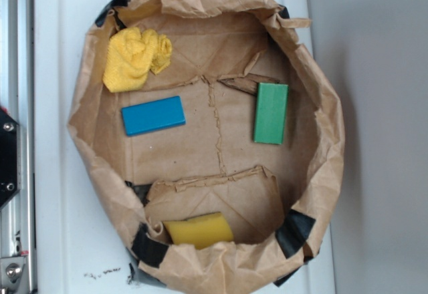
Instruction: Grab the yellow cloth.
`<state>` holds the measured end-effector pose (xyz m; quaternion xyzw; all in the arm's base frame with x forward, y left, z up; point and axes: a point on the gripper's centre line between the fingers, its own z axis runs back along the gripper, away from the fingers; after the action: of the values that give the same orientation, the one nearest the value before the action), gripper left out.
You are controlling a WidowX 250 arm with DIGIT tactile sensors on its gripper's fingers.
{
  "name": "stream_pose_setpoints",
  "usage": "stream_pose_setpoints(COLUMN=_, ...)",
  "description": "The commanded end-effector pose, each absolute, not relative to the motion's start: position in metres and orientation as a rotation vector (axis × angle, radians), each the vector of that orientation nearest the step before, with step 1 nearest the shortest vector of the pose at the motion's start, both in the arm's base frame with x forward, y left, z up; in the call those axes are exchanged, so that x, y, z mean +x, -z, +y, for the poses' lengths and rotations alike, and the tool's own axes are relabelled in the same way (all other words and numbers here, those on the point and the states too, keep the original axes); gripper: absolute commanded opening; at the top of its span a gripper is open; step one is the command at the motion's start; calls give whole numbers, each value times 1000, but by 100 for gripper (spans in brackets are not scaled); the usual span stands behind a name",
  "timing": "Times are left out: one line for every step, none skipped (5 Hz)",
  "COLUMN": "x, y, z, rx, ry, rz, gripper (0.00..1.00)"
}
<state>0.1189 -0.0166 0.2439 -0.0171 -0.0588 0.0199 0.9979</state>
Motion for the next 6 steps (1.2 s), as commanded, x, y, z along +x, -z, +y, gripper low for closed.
stream_pose_setpoints(x=119, y=-244, z=-17, rx=-34, ry=-40, rz=-118, gripper=100)
stream_pose_setpoints(x=169, y=-234, z=-16, rx=-61, ry=-54, rz=-114, gripper=100)
stream_pose_setpoints(x=219, y=-218, z=-4, rx=-32, ry=60, rz=-127, gripper=100)
stream_pose_setpoints(x=267, y=-193, z=33, rx=78, ry=-21, rz=-134, gripper=100)
stream_pose_setpoints(x=267, y=-193, z=33, rx=78, ry=-21, rz=-134, gripper=100)
stream_pose_setpoints(x=267, y=-193, z=33, rx=78, ry=-21, rz=-134, gripper=100)
